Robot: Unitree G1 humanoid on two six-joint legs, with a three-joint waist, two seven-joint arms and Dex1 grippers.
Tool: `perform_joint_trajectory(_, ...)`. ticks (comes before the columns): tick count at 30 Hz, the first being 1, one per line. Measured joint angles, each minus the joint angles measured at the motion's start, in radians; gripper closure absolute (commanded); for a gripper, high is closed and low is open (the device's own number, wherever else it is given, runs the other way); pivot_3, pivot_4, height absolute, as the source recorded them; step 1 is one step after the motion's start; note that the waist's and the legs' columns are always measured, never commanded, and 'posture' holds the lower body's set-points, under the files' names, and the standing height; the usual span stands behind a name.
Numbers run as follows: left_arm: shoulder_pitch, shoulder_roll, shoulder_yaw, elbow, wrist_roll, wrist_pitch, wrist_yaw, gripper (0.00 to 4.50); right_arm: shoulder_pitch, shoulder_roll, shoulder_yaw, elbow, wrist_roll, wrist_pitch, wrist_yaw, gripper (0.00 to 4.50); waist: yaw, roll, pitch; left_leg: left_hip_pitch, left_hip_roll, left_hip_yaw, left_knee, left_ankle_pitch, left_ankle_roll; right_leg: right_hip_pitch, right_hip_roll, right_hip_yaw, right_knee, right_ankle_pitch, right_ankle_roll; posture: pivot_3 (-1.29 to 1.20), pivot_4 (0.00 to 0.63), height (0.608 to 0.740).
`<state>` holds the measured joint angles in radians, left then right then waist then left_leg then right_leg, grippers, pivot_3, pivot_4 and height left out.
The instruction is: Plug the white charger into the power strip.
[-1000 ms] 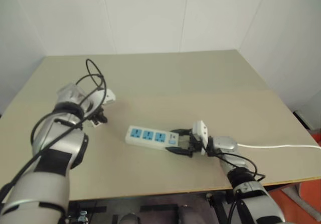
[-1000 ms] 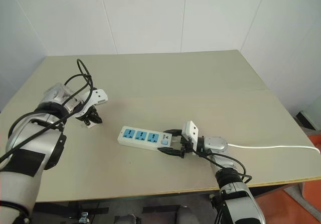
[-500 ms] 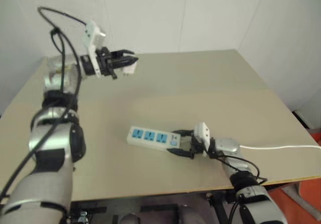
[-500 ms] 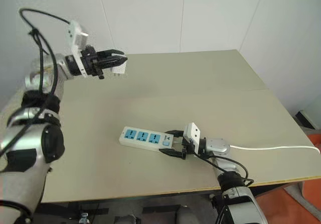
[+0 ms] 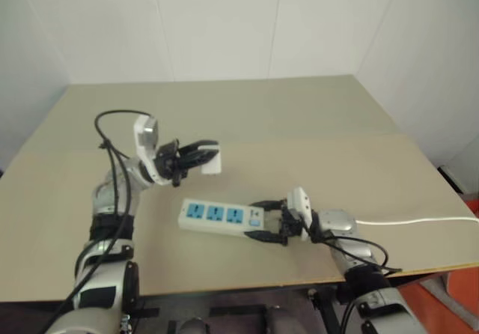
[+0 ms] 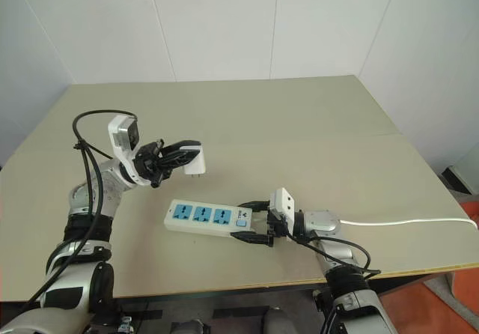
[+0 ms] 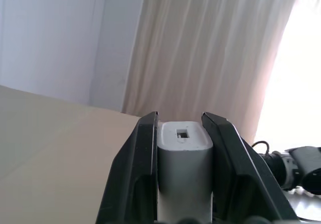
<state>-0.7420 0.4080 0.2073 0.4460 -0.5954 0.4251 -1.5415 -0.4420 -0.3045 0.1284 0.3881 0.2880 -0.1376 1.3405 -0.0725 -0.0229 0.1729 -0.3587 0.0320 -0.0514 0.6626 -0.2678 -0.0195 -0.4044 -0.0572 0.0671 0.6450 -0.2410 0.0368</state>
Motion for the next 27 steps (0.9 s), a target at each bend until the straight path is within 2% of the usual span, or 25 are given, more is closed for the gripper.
perform_joint_trajectory(11, 0.132, 0.016, -0.142, -0.09, 0.003, -0.094, -0.064, 3.48, -0.052, 0.047, 0.053, 0.097, -0.002, -0.008, 0.101, 1.11, 0.001, 0.0, 0.0, 0.001, 0.001, 0.0, 0.0, 0.0, 0.0, 0.001, 0.001, 0.001, -0.001, 0.0, 0.0, 0.0, 0.15, 0.74)
perform_joint_trajectory(18, 0.198, 0.017, -0.152, -0.15, 0.005, -0.142, -0.058, 3.48, -0.097, 0.079, 0.083, 0.209, -0.071, -0.185, 0.103, 1.11, -0.001, 0.0, 0.0, 0.004, 0.001, 0.0, 0.0, 0.0, 0.0, 0.002, 0.001, 0.001, -0.001, 0.0, 0.0, 0.0, 0.15, 0.74)
perform_joint_trajectory(27, 0.265, 0.022, -0.148, -0.23, 0.0, -0.139, -0.032, 3.48, -0.174, 0.091, 0.074, 0.363, -0.082, -0.294, 0.075, 1.11, 0.001, 0.0, -0.001, 0.005, 0.001, 0.0, -0.001, 0.0, 0.0, 0.003, 0.001, 0.001, -0.001, 0.0, -0.001, 0.0, 0.15, 0.74)
